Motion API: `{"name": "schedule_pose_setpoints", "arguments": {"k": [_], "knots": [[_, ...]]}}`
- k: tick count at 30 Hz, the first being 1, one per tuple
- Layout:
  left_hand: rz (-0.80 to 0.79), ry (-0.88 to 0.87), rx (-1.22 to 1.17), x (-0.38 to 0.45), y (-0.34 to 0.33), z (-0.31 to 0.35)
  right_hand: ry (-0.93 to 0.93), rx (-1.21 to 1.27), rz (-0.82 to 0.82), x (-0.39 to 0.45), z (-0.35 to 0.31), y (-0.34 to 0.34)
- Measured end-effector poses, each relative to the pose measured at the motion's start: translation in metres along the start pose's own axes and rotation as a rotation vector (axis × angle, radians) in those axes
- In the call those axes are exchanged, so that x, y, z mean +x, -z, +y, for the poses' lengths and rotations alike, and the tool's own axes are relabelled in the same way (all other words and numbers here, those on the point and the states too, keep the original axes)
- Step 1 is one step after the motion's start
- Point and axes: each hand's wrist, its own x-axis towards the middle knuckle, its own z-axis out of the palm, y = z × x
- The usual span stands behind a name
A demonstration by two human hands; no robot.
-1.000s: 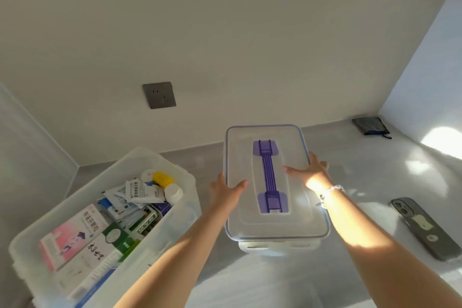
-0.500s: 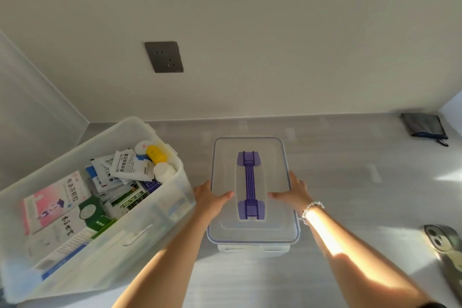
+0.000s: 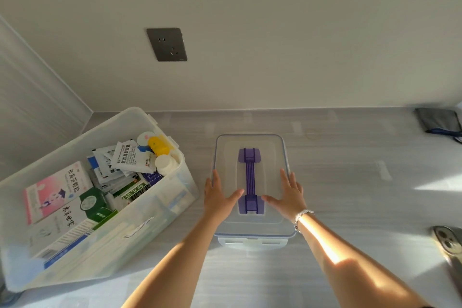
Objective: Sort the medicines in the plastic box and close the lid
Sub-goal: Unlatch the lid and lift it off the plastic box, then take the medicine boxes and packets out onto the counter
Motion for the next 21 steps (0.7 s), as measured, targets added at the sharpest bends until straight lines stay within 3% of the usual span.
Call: {"name": "schedule_pose_setpoints", "arguments": {"k": [7, 13, 18, 21], "knots": [[0.092, -0.295, 0.126, -0.041, 0.026, 0.013, 0.314, -0.236, 0.168, -0.025, -0.038, -0.007], [0.534, -0.646, 0.203, -0.090, 0.097, 0.009, 0.596, -0.224, 0.263, -0.055, -0.101, -0.017], [0.744, -0.705, 0.404, -0.116, 0.145, -0.025, 0.779, -0.129, 0.265, -0.075, -0.160, -0.028], [0.714, -0.475, 0.530, -0.120, 0.176, -0.043, 0.861, -0.123, 0.249, -0.078, -0.182, -0.038]]}}
